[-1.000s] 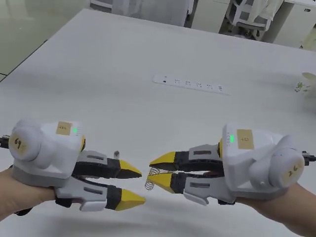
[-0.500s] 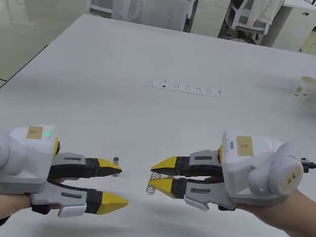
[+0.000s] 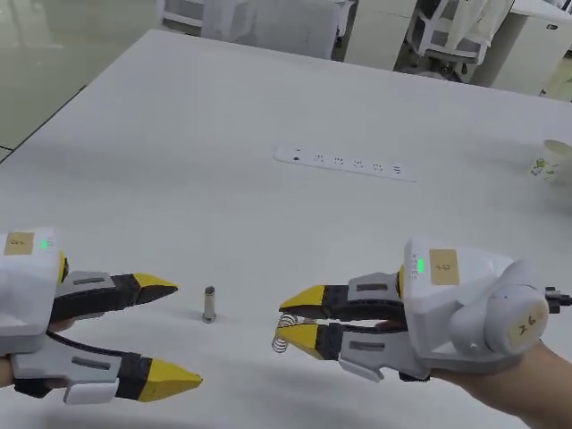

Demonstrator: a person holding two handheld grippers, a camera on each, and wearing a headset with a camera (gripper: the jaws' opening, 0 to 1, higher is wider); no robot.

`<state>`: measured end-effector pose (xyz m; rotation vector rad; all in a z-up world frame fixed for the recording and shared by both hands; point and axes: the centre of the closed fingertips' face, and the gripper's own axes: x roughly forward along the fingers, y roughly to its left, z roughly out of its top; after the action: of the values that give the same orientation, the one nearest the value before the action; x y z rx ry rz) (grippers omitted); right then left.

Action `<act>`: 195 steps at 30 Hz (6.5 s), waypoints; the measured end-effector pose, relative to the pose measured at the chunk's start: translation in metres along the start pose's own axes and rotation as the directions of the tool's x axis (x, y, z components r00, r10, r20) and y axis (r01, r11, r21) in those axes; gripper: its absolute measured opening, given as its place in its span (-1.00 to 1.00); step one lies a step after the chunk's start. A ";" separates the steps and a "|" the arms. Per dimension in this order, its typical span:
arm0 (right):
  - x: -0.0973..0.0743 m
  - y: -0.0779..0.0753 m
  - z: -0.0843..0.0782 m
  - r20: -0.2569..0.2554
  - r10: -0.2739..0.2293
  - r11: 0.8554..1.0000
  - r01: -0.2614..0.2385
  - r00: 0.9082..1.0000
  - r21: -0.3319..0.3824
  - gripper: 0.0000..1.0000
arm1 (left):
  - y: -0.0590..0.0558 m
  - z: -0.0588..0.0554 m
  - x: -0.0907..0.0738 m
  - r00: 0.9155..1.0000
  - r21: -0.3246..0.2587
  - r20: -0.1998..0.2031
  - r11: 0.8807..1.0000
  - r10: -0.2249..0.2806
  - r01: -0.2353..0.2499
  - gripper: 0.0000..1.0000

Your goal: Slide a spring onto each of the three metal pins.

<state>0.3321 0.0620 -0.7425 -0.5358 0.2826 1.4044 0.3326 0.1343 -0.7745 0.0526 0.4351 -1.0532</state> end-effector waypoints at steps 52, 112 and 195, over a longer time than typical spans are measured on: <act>0.071 -0.041 0.028 0.003 0.009 0.998 -0.009 1.000 -0.063 -0.85 | 0.013 -0.014 -0.024 0.997 -0.052 0.020 0.996 0.080 -0.079 0.96; 0.123 -0.038 -0.023 -0.134 0.041 0.999 -0.043 0.990 -0.008 -0.83 | 0.014 -0.023 -0.026 0.995 -0.084 0.010 0.992 0.095 -0.094 0.92; -0.112 -0.044 -0.117 -0.083 -0.431 0.796 0.422 0.898 0.434 0.95 | 0.014 0.009 -0.017 0.986 -0.078 0.078 0.987 0.144 -0.138 0.94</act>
<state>0.3723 -0.0974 -0.7785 -0.1849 0.4235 0.8602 0.3408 0.1529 -0.7621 -0.0245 0.3875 -0.8958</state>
